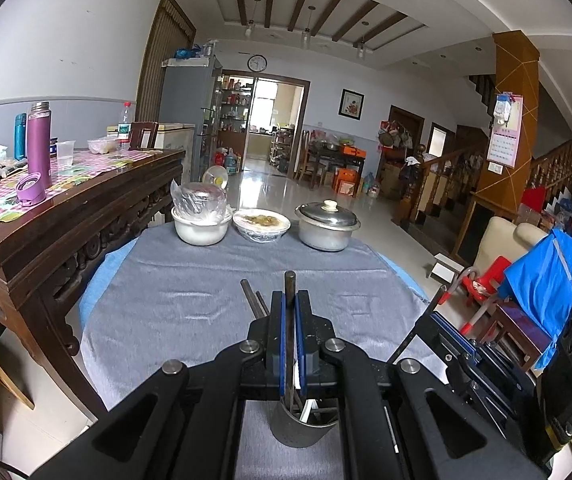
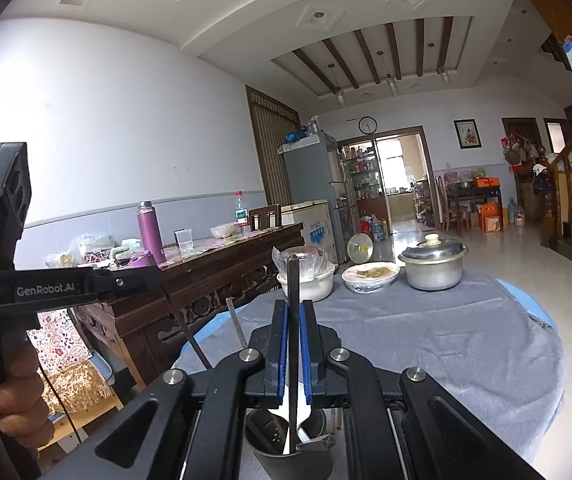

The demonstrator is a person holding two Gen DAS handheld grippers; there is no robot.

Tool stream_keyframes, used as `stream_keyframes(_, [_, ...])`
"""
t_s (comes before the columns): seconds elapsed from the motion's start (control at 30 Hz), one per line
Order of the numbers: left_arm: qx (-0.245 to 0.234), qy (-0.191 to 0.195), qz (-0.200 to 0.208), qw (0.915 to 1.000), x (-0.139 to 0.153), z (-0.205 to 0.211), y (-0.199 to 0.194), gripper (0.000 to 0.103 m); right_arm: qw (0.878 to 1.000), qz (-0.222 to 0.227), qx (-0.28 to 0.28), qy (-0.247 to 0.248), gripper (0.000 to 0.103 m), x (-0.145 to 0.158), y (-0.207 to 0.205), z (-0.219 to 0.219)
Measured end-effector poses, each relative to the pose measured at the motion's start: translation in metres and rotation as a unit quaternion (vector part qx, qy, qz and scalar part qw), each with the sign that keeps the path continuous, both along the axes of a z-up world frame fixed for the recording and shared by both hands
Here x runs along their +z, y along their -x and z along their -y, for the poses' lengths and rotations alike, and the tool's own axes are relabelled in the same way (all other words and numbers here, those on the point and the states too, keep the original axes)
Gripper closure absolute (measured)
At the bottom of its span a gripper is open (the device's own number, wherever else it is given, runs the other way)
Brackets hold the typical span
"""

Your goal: Organize utensils

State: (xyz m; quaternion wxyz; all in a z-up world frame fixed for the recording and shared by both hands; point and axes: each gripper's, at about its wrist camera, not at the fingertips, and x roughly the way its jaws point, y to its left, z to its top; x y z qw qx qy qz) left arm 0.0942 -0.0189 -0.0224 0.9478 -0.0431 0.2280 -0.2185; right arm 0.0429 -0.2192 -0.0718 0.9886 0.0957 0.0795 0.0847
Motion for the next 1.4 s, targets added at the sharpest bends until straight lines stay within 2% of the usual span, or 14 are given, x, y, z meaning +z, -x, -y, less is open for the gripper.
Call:
stream_keyframes(0.3, [-0.005,-0.001,-0.009,1.0,-0.002,-0.002,0.004,0.098,1.0,0.0,0.001,-0.006,0.096,0.004,0.003,-0.004])
stream_keyframes(0.4, [-0.007,-0.001,-0.011,0.9999,-0.001,-0.003,0.005,0.093,1.0,-0.004,0.002,-0.011,0.095,0.004,0.003,-0.002])
stream_keyframes(0.43, [-0.01,0.0,-0.012,0.9999,0.0,-0.003,0.006,0.087,1.0,-0.004,0.001,-0.014,0.09,0.004,0.003,-0.001])
stream_keyframes(0.47, [-0.01,0.0,-0.012,0.9999,0.0,-0.004,0.007,0.079,1.0,-0.004,0.0,-0.02,0.078,0.005,0.004,0.001])
stream_keyframes(0.5, [-0.008,0.0,-0.011,0.9999,0.001,-0.004,0.008,0.075,1.0,-0.003,-0.001,-0.026,0.07,0.005,0.004,0.003])
stream_keyframes(0.53, [-0.006,0.0,-0.009,0.9999,0.001,-0.004,0.009,0.071,1.0,-0.001,-0.002,-0.031,0.052,0.006,0.005,0.005])
stream_keyframes(0.57, [-0.007,0.001,-0.009,0.9999,0.001,-0.005,0.009,0.071,0.999,0.008,-0.005,-0.039,0.046,0.007,0.009,0.007])
stream_keyframes(0.7, [-0.007,0.002,-0.01,0.9999,0.001,-0.007,0.011,0.069,0.999,0.021,-0.017,-0.046,0.046,0.009,0.014,0.012])
stream_keyframes(0.8, [-0.006,0.005,-0.009,0.9999,0.003,-0.008,0.013,0.059,0.997,0.028,-0.029,-0.059,0.046,0.011,0.02,0.019])
stream_keyframes(0.83, [-0.004,0.005,-0.007,1.0,0.003,-0.01,0.014,0.052,0.997,0.03,-0.033,-0.064,0.046,0.011,0.023,0.022])
stream_keyframes(1.03, [0.006,-0.002,0.007,1.0,0.007,-0.011,0.025,0.036,0.993,0.038,-0.06,-0.09,0.046,0.017,0.036,0.042])
stream_keyframes(1.4, [0.016,-0.032,0.022,0.9991,0.01,-0.003,0.041,0.026,0.989,0.033,-0.093,-0.107,0.046,0.022,0.054,0.059])
